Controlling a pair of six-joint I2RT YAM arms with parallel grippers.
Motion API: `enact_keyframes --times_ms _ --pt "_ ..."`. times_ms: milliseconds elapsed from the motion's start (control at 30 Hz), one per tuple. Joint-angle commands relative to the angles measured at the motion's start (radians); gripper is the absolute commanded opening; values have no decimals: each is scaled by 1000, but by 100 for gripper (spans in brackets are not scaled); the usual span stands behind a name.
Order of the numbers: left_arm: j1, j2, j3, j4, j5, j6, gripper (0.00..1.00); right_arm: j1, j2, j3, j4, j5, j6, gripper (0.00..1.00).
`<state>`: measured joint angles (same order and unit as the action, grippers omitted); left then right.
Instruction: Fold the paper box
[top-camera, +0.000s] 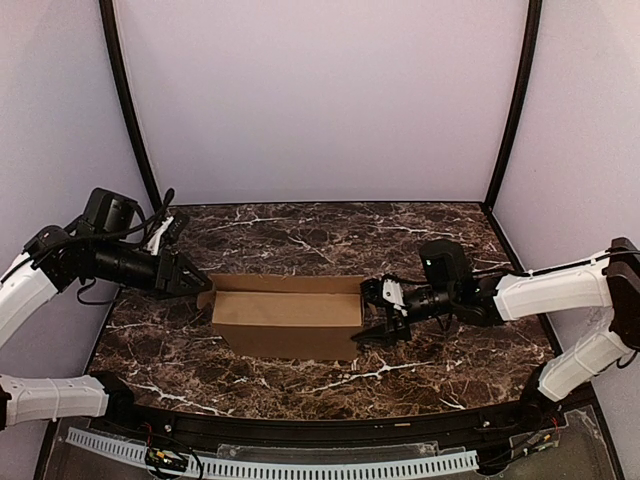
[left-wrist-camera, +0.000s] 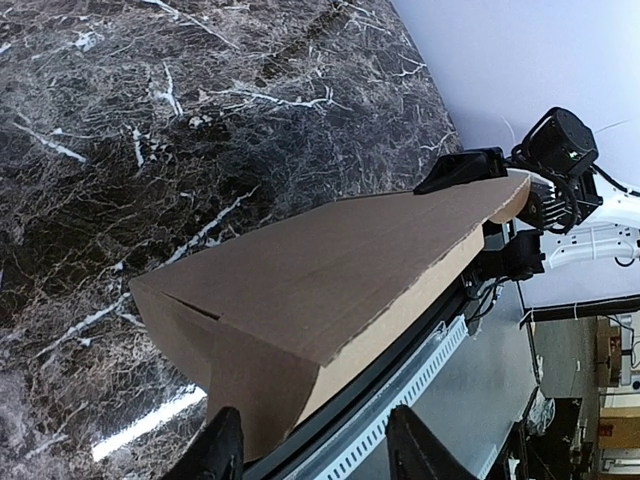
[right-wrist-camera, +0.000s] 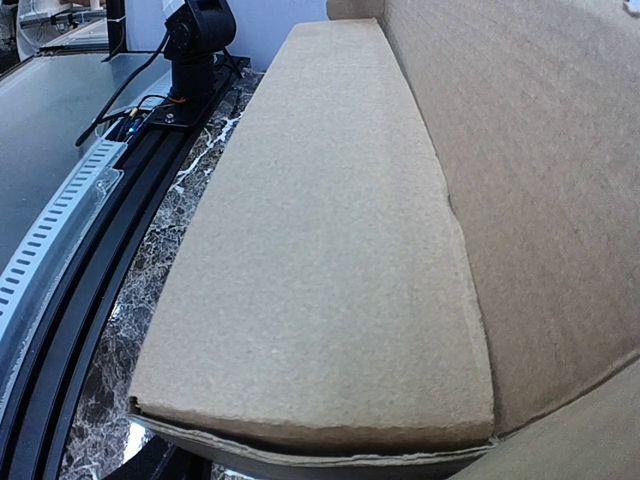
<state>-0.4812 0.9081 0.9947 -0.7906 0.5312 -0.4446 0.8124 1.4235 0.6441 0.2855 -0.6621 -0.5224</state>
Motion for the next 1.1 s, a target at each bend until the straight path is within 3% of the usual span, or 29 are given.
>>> enact_keyframes --times_ms 0,300,1067 --pt "-6 7 26 -93 -54 19 47 -13 30 2 -85 44 -4 17" --pt "-16 35 20 -120 -96 34 39 -13 29 -4 -78 35 0 16" --pt "-34 74 32 -12 -4 -39 5 -12 67 -13 -41 33 37 15"
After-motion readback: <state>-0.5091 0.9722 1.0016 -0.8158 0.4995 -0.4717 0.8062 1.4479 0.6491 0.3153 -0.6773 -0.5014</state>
